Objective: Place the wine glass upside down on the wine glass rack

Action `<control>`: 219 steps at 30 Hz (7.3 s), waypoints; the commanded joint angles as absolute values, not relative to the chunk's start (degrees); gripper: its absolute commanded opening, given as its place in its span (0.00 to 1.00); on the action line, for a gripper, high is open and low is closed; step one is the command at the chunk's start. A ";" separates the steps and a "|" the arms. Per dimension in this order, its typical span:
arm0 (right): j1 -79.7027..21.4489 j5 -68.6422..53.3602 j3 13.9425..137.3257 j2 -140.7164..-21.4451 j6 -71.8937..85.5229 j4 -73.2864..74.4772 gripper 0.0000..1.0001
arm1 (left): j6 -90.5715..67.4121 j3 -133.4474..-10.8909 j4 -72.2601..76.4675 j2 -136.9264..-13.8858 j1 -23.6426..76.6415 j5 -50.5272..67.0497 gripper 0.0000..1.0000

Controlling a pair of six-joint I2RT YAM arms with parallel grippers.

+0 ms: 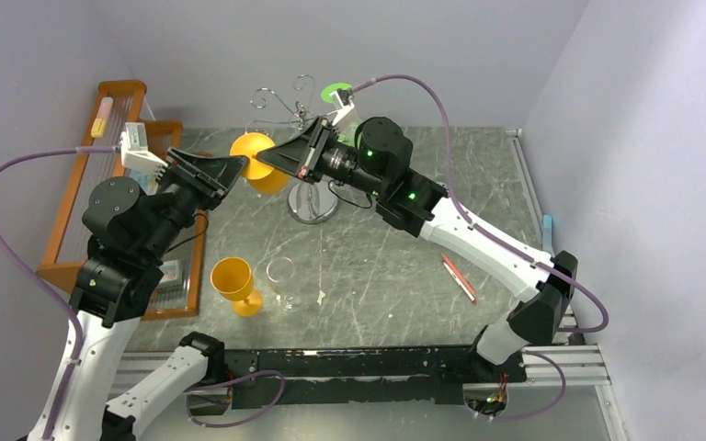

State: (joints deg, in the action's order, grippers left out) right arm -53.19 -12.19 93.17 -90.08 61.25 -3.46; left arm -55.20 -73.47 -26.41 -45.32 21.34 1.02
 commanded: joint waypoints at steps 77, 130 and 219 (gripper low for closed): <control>-46.66 3.43 78.81 -67.27 41.40 -0.18 0.67 | -58.11 -76.69 -10.82 -69.07 12.35 -9.39 0.05; -69.89 -2.44 85.90 -81.60 3.03 26.71 0.70 | -38.88 -68.01 -35.30 -46.70 11.51 -14.04 0.97; -71.97 9.52 63.44 -75.31 6.63 -31.82 0.00 | -98.04 -59.55 -39.06 -37.71 11.51 1.84 0.68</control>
State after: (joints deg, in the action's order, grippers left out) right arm -71.77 10.63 64.05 -75.16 5.34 -23.49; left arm -92.53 -59.05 -41.39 -38.72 12.08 6.24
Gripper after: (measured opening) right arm 0.032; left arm 0.694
